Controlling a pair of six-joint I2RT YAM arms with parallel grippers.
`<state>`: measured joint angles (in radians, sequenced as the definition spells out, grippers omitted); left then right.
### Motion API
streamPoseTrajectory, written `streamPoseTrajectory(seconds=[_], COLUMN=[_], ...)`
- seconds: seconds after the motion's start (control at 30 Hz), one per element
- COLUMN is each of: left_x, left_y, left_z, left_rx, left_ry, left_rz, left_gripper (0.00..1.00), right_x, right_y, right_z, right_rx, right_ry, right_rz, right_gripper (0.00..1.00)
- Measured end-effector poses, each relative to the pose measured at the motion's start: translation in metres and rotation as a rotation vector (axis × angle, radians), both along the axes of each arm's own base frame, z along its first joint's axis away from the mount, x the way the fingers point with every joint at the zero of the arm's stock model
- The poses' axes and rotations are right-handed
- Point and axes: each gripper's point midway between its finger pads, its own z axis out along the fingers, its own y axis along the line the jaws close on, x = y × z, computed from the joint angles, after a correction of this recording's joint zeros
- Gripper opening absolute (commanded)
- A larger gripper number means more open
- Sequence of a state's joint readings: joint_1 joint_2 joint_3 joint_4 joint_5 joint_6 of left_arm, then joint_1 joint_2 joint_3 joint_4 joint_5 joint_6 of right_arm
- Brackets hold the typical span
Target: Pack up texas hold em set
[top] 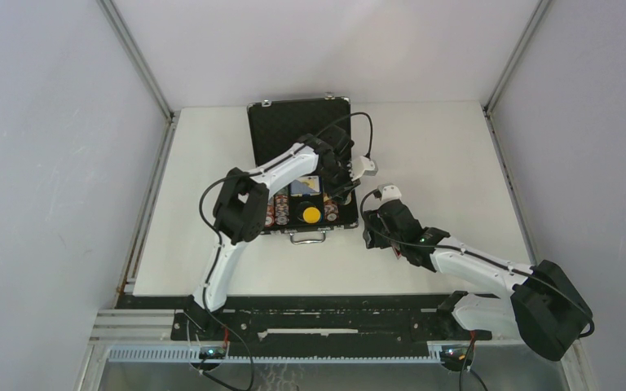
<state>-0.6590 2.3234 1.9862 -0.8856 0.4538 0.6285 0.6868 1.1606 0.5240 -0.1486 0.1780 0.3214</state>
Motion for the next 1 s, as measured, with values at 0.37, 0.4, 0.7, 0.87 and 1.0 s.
streamPoseTrajectory(seconds=[0.37, 0.4, 0.7, 0.87, 1.0], left_x=[0.004, 0.005, 0.032, 0.036, 0.034], left_y=[0.004, 0.004, 0.011, 0.009, 0.018], left_z=[0.015, 0.018, 0.053, 0.110, 0.166], left_rx=[0.014, 0.012, -0.024, -0.121, -0.230], left_ry=[-0.043, -0.050, -0.176, -0.287, -0.396], left_rz=[0.013, 0.014, 0.062, 0.093, 0.224], left_gripper=[0.33, 0.33, 0.32, 0.36, 0.59], right_x=[0.000, 0.000, 0.004, 0.013, 0.018], right_y=[0.000, 0.000, -0.006, -0.027, -0.056], right_z=[0.000, 0.000, 0.001, 0.001, 0.003], right_rx=[0.000, 0.001, -0.001, 0.004, -0.008], right_ry=[0.000, 0.000, -0.007, -0.001, -0.003], right_rz=[0.000, 0.000, -0.046, -0.185, -0.334], right_gripper=[0.63, 0.63, 0.63, 0.69, 0.87])
